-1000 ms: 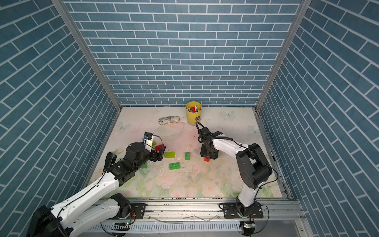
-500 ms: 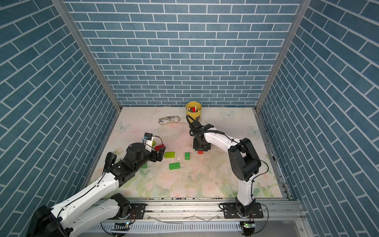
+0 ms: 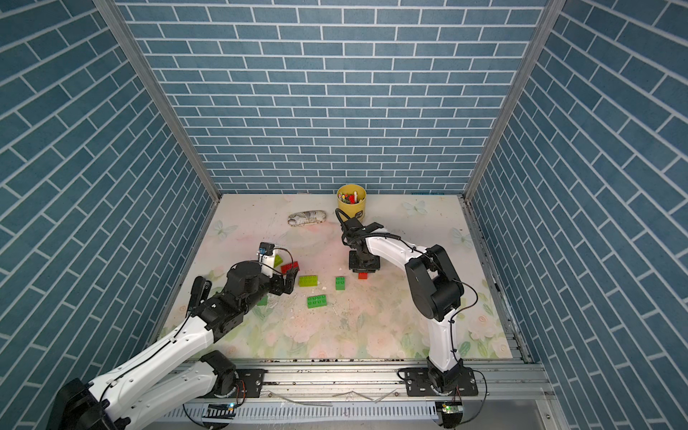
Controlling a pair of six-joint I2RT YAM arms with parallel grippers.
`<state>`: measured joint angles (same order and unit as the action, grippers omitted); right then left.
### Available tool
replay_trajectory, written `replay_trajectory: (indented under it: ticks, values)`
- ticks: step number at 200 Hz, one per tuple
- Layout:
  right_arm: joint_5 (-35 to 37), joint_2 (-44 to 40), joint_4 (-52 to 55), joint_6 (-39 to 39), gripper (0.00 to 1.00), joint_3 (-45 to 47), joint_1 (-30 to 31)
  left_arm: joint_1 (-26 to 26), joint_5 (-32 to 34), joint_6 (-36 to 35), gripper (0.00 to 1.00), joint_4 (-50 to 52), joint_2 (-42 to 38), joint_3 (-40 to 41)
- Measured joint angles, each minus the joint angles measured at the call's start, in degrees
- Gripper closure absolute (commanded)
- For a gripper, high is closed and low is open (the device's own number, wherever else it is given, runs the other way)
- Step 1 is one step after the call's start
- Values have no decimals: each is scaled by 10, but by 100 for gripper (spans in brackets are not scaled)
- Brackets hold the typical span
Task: Assemble a spoon with lego
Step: Move the lego brick at the center of the board, then pick up the lego brick from the center of the board.
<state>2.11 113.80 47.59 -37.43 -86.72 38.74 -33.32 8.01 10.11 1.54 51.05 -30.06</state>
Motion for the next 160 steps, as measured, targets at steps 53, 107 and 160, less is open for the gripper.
replay_trajectory:
  ticks: [53, 107, 160]
  values:
    - [-2, 47, 8, 0, 74, -67, 7, 0, 1, 0, 1, 0, -2, 0]
    - [-2, 72, 28, 0, 64, -94, 10, 0, 7, 0, 1, 8, -11, 8]
    - [-2, 71, 44, 3, 49, -105, 11, 0, 10, 0, 1, 15, -20, 9]
